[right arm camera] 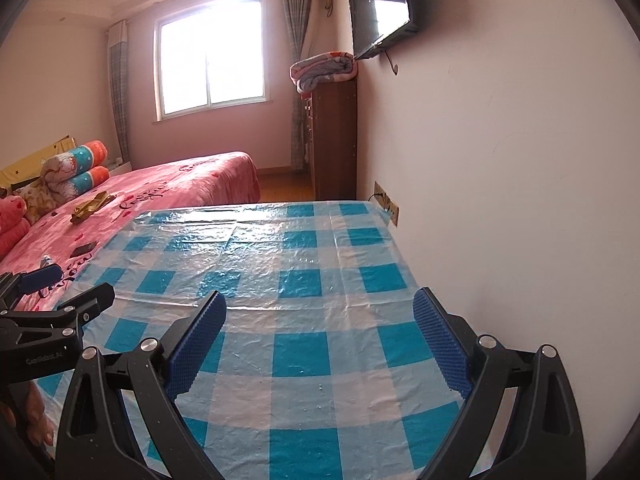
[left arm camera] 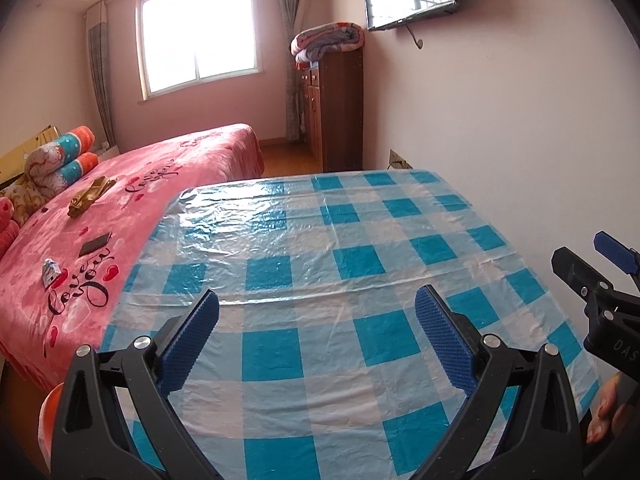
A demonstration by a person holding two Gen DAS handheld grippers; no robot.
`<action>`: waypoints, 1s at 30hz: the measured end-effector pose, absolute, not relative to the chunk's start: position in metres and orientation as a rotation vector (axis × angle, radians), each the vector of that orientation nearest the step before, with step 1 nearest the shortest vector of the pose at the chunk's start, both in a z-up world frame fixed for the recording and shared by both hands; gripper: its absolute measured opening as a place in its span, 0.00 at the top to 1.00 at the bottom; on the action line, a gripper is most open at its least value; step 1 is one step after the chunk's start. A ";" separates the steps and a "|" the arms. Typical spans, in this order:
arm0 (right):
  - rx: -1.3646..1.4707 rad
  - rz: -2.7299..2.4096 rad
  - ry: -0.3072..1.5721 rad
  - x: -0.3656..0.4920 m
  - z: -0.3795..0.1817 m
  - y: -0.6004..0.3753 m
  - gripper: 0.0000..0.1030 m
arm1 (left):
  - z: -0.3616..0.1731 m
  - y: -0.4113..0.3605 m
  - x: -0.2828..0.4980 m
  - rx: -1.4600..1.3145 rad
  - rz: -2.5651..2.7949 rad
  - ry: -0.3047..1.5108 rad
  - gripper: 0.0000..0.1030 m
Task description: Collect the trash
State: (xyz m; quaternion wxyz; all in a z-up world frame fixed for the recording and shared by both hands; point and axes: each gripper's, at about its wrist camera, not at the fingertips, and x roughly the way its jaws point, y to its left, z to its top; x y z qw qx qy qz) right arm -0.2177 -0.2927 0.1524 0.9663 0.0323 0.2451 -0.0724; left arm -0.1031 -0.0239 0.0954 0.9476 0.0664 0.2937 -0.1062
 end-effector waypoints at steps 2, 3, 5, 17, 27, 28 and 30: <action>0.057 -0.148 0.488 -0.220 0.156 -0.290 0.09 | 0.099 -0.022 -0.106 0.127 -0.215 0.589 0.04; 0.053 -0.148 0.483 -0.222 0.159 -0.288 0.09 | 0.100 -0.020 -0.107 0.122 -0.215 0.582 0.04; 0.042 -0.150 0.472 -0.225 0.164 -0.285 0.09 | 0.104 -0.017 -0.110 0.115 -0.212 0.570 0.04; -0.008 -0.160 0.421 -0.239 0.190 -0.270 0.09 | 0.130 -0.005 -0.129 0.076 -0.197 0.473 0.04; -0.013 -0.173 0.375 -0.247 0.212 -0.268 0.08 | 0.143 -0.001 -0.139 0.071 -0.184 0.417 0.04; -0.016 -0.172 0.374 -0.246 0.213 -0.267 0.08 | 0.144 0.000 -0.140 0.072 -0.185 0.411 0.04; -0.022 -0.169 0.372 -0.245 0.213 -0.265 0.07 | 0.145 0.000 -0.141 0.077 -0.183 0.404 0.04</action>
